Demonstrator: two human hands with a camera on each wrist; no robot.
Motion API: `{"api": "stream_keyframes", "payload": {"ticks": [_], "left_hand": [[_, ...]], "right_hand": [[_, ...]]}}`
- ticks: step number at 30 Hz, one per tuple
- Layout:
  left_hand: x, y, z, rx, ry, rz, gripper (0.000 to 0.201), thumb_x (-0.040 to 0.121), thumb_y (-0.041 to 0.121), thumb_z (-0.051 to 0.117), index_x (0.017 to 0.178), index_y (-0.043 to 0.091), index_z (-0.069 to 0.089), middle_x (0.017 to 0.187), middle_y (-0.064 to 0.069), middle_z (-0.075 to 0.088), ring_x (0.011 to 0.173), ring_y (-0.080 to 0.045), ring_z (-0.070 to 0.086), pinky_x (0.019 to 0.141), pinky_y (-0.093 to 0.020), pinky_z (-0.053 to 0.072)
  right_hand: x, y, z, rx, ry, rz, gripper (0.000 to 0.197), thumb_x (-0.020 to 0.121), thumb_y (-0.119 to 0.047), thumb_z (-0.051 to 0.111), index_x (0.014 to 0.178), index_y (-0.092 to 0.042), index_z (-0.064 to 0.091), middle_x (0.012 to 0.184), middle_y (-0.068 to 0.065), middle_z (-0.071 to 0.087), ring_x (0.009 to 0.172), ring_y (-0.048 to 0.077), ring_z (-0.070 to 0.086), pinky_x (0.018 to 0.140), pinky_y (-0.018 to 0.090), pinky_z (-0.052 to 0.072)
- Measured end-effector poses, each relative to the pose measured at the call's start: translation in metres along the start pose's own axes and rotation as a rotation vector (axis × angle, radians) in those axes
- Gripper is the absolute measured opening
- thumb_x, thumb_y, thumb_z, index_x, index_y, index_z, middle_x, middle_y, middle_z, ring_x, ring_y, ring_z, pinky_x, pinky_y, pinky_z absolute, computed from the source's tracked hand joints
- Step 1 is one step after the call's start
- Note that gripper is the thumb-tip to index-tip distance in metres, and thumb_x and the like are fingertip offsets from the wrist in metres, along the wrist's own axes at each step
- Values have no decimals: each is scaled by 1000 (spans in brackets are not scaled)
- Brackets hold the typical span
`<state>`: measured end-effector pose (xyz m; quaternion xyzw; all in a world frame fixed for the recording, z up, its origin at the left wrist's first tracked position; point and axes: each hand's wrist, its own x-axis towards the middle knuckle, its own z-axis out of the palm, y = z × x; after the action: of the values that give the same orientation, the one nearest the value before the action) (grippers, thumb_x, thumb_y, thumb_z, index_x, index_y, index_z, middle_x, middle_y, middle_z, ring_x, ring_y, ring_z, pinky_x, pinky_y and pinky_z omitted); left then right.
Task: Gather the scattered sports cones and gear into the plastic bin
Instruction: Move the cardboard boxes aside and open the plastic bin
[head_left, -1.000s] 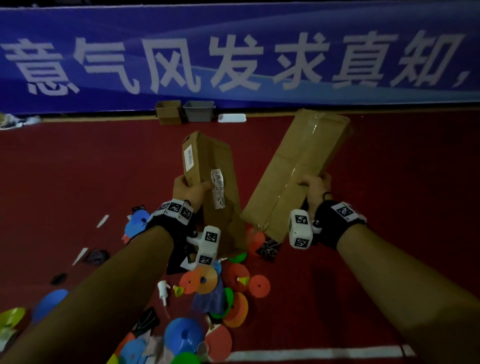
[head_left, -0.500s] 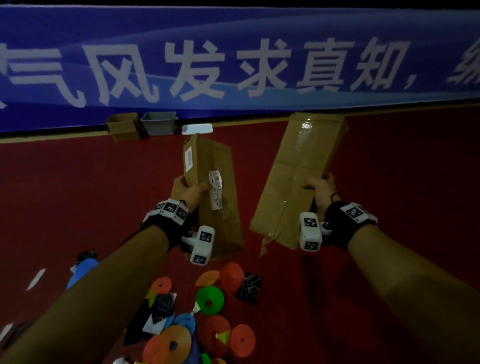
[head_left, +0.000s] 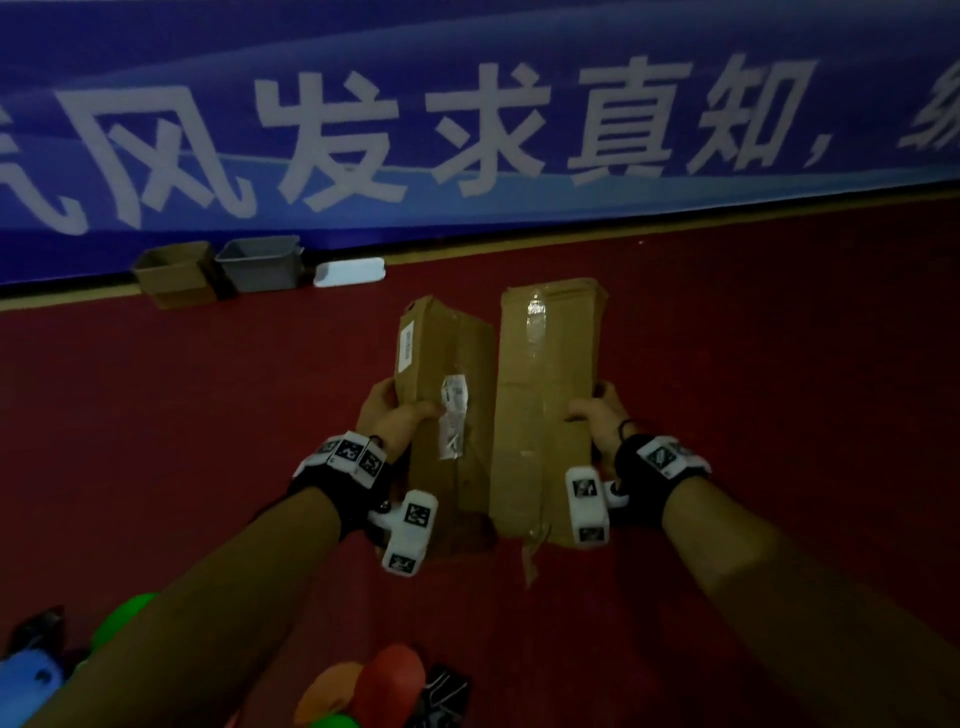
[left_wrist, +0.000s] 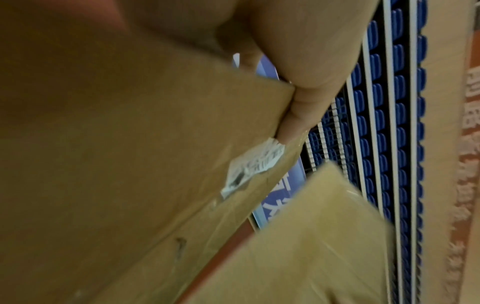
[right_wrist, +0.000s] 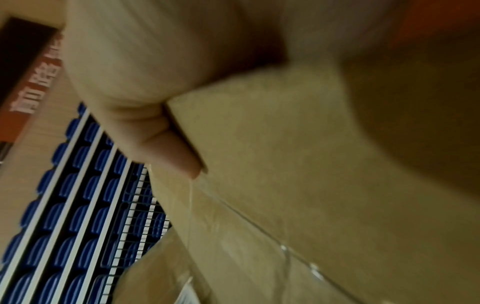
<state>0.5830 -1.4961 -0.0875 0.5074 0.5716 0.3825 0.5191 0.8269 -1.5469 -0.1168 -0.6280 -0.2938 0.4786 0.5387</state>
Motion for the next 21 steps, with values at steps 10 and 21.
{"api": "stream_keyframes", "payload": {"ticks": [10, 21], "left_hand": [[258, 37, 7, 46, 160, -74, 55, 76, 11, 76, 125, 15, 53, 92, 1, 62, 77, -16, 59, 63, -27, 47], [552, 112, -23, -40, 275, -40, 74, 74, 14, 77, 139, 10, 43, 120, -5, 59, 95, -21, 58, 70, -31, 46]], "right_hand": [[252, -63, 112, -66, -229, -13, 68, 59, -18, 70, 124, -10, 56, 105, 8, 69, 92, 26, 66, 67, 32, 52], [532, -167, 249, -166, -272, -10, 64, 54, -25, 71, 114, -7, 62, 97, 11, 71, 82, 30, 69, 65, 35, 54]]}}
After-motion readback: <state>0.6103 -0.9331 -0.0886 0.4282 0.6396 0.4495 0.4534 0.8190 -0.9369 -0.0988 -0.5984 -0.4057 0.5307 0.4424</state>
